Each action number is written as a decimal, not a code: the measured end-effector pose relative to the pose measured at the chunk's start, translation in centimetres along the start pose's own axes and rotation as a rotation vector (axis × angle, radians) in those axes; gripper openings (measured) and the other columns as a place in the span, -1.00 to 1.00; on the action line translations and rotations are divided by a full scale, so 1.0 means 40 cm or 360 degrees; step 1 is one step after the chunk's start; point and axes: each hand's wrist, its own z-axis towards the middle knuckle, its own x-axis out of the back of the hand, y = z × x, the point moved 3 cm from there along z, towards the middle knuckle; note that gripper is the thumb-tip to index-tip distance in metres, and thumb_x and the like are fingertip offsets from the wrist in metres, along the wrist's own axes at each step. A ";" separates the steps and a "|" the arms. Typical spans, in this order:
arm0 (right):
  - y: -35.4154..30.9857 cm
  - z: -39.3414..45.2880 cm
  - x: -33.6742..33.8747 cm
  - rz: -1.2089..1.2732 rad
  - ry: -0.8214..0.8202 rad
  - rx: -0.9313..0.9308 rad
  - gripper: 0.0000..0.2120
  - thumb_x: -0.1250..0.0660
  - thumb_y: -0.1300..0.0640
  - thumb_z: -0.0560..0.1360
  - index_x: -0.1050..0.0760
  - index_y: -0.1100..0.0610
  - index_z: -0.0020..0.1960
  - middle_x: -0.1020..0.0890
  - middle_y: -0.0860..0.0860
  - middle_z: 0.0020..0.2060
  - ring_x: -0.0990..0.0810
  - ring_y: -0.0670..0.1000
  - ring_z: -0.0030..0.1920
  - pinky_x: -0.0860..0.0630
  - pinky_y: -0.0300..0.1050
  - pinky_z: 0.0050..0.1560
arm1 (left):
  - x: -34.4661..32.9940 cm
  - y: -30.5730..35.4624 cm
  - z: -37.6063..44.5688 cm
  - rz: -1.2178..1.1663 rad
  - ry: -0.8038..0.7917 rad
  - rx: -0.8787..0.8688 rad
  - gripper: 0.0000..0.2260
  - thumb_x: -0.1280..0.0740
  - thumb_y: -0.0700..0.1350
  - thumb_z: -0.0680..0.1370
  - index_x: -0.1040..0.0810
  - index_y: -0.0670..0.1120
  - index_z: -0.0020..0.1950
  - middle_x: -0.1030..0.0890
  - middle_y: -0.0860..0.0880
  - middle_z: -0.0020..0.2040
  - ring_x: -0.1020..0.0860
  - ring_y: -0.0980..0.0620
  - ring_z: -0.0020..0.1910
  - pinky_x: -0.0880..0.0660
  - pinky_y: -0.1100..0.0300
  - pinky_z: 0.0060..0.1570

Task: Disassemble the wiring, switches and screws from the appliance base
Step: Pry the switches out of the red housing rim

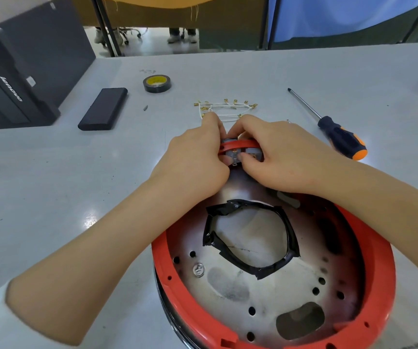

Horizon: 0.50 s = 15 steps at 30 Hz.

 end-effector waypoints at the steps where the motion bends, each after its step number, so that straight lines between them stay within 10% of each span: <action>1: 0.000 0.000 0.001 -0.0004 -0.0002 0.0003 -0.72 -0.23 0.10 0.47 -0.40 -0.02 0.18 -0.47 -0.14 -0.32 -0.39 -0.10 -0.32 -0.32 -0.08 -0.26 | 0.001 0.001 0.000 -0.0002 0.0000 0.0003 -0.75 -0.34 -0.11 0.49 -0.31 0.02 0.06 -0.56 0.02 -0.07 -0.47 -0.07 -0.11 -0.28 0.11 -0.29; 15: -0.003 0.006 0.000 0.0016 0.0006 -0.0033 -0.74 -0.24 0.12 0.47 -0.41 -0.02 0.15 -0.43 -0.16 -0.35 -0.38 -0.17 -0.33 -0.28 -0.11 -0.30 | 0.010 0.011 0.007 0.0004 -0.0018 0.0020 -0.77 -0.33 -0.11 0.47 -0.31 0.02 0.03 -0.57 0.02 -0.08 -0.48 -0.09 -0.11 -0.29 0.13 -0.29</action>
